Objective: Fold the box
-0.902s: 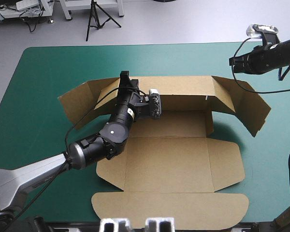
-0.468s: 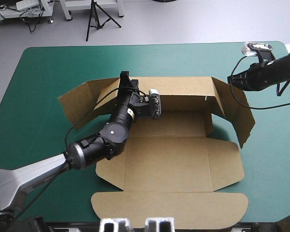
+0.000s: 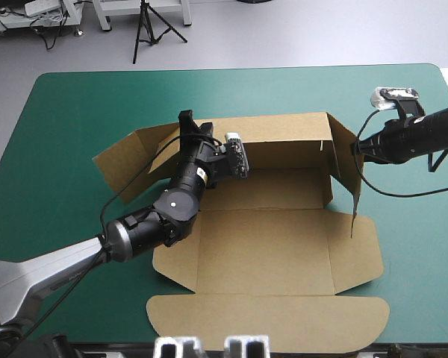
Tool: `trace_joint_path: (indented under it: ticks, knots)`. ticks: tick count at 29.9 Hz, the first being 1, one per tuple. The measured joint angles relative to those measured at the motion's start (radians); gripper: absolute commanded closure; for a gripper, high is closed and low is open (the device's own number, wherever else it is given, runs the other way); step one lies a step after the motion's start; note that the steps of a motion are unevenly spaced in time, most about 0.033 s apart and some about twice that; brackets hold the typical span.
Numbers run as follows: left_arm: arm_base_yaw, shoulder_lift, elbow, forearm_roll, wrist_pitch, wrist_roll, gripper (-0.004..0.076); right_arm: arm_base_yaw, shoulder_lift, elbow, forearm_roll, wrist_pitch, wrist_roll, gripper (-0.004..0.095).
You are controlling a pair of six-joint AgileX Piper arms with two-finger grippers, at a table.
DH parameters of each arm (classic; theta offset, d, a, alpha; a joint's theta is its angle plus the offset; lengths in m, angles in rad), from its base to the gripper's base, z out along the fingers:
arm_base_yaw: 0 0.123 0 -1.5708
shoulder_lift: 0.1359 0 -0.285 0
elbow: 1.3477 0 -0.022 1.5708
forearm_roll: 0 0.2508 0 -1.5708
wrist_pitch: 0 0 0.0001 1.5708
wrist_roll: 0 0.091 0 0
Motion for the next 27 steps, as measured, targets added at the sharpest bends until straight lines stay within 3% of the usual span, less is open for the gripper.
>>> trace_joint_path:
  ticks: [4,14,20,27]
  knots:
    - [0.0,0.0,0.0,0.0,-0.001,-0.007,0.0733,0.0,-0.047,0.079,0.056,-0.048,-0.054,0.0925]
    - [0.0,0.005,0.0,0.0,-0.07,-0.003,0.0733,0.0,-0.203,0.396,0.21,-0.369,-0.284,0.0925]
    - [-0.002,0.05,-0.006,-0.016,-0.068,0.128,0.0733,0.0,-0.248,0.508,0.283,-0.414,-0.425,0.0925]
    - [-0.003,0.07,-0.011,-0.002,-0.058,0.154,0.0733,0.0,-0.262,0.577,0.29,-0.447,-0.541,0.0916]
